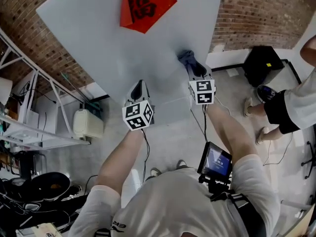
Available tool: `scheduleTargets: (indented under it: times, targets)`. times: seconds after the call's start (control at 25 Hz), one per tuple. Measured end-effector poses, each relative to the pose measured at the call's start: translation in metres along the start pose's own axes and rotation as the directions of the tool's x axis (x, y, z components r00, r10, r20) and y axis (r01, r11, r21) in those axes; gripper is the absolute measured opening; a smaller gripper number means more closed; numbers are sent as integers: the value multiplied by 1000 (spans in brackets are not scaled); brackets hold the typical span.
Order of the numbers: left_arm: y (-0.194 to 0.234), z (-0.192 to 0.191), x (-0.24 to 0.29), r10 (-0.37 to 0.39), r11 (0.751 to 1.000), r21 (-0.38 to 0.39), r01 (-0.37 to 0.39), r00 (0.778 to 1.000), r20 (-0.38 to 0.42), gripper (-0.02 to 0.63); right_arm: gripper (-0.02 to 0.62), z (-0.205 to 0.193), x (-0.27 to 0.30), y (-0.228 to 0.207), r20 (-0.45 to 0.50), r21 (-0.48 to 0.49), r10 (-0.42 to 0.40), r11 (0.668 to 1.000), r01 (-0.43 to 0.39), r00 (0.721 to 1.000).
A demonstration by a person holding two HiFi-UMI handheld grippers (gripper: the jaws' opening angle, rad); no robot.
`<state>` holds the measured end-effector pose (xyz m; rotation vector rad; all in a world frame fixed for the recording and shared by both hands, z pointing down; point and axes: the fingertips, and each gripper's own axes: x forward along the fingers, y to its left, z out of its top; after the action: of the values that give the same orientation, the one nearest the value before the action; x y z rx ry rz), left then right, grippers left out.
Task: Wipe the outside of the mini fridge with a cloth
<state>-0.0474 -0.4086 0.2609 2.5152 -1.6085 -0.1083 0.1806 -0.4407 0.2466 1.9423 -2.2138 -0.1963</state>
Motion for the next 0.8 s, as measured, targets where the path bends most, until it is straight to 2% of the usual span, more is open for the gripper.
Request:
scheduleTargets:
  times: [0.28,0.52,0.64,0.8]
  targets:
    - [-29,-5,16,10,1000,-4,-10,1000,-4,0,86,-16,-2,-44,-15,26,-17,1000,17,1000]
    - [-37,-10,15,35,999,-7,-35,999,-1,0,86,-17,-3,-48,-2,38,2,999,-2,1000]
    - [-31,-15,6,48,999,-12,-48,999,-4,0,86,-17,-8,-35,-1,23,27,999,-27,1000]
    - [-9,-26,-14,79,997,-20,-80,997,-22,0,86,-19,-14,18,-3,-18,115,993,-115,993]
